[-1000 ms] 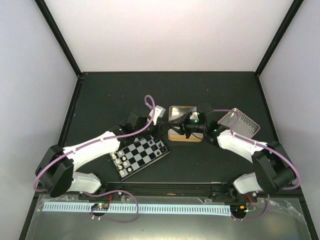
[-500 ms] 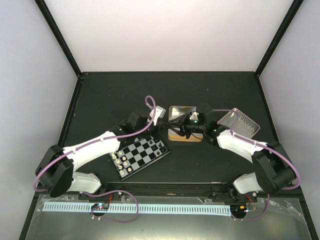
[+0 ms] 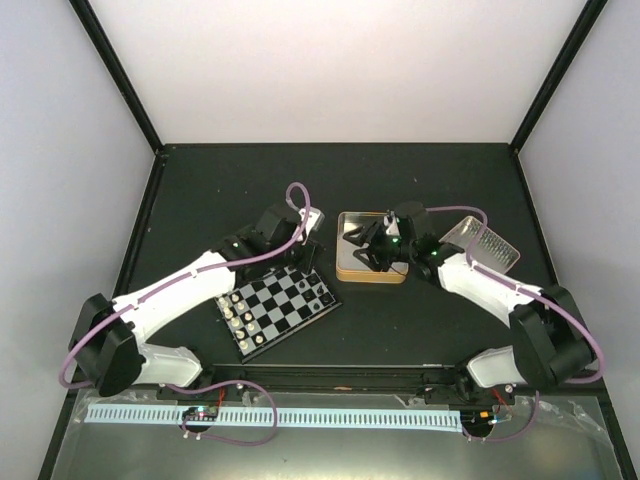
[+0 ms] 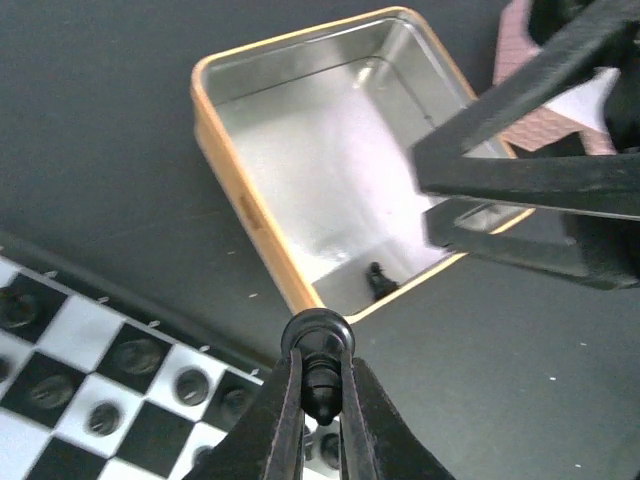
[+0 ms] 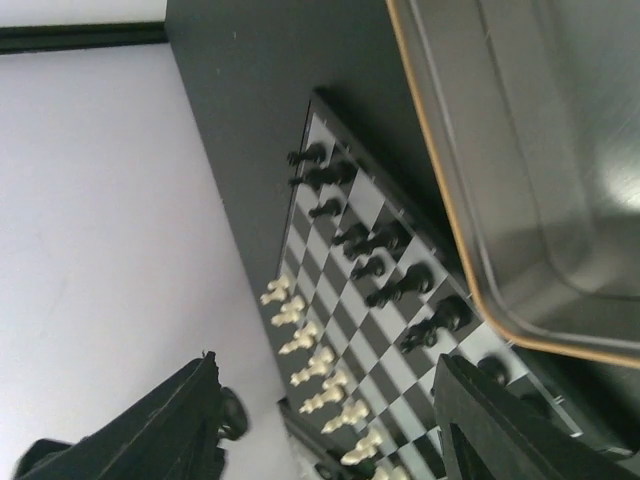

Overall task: Set up the chess pieces on the board
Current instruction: Place the chess piece on the chessboard, then adjust the storage box at the center of the board.

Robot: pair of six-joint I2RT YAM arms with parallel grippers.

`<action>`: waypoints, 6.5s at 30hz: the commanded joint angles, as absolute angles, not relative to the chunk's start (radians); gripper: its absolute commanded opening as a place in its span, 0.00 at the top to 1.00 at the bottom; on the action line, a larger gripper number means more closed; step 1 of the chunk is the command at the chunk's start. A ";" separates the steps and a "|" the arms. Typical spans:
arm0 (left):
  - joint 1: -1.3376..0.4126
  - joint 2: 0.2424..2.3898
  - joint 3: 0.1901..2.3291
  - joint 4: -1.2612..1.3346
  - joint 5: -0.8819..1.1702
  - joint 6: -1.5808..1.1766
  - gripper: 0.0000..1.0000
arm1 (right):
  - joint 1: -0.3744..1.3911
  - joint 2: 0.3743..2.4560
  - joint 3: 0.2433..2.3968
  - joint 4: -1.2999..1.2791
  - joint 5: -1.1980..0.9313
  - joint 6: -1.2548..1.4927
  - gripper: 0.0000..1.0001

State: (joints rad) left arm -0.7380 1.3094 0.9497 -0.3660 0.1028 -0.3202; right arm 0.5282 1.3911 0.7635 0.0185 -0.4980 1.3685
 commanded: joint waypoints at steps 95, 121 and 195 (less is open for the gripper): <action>-0.490 1.181 1.058 -0.510 -0.001 -0.272 0.59 | 0.470 1.623 1.240 -0.513 -0.193 0.331 0.17; -0.491 0.712 0.761 -0.202 -0.111 -0.137 0.21 | 0.462 2.028 1.619 -0.737 0.052 -0.196 0.25; -0.491 0.788 0.760 -0.177 -0.029 -0.155 0.21 | 0.424 1.727 1.275 -0.695 0.232 0.573 0.65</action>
